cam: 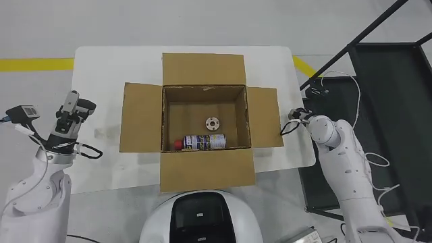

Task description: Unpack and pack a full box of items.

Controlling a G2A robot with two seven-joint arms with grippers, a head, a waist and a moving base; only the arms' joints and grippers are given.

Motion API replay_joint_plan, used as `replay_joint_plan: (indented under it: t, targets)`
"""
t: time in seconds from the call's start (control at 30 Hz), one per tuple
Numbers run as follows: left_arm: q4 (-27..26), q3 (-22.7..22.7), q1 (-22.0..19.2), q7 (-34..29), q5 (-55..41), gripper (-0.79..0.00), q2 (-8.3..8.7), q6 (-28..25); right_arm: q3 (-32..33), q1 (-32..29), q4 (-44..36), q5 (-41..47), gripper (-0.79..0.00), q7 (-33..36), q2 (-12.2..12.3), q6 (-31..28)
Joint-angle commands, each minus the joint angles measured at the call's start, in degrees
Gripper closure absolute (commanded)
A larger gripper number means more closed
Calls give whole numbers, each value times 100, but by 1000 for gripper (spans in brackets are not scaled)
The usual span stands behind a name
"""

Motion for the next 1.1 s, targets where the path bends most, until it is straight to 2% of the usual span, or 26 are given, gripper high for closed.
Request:
replay_joint_plan:
  t: [0.0,0.23,0.27,0.33,0.37,0.4,0.7,1.07]
  targets:
    - [0,0,0,0,0,-785,0,0,-52,87,145,3,0,-71,-11,19]
    - [0,0,0,0,0,-785,0,0,-196,302,551,114,0,-226,-46,1]
    - [0,0,0,0,0,-785,0,0,-211,321,589,130,-25,-238,-50,-9]
    - [0,0,0,0,0,-785,0,0,-229,355,654,153,-366,-257,-54,-12]
    - [0,0,0,0,0,-785,0,0,-237,366,675,155,-723,-265,-55,-15]
    - [0,0,0,0,0,-785,0,0,-240,372,692,157,-785,-273,-55,-19]
    - [0,0,0,0,0,-785,0,0,-36,143,391,170,-785,-509,-12,-77]
    - [0,0,0,0,0,-785,0,0,533,-614,-1185,-6,-785,-853,71,157]
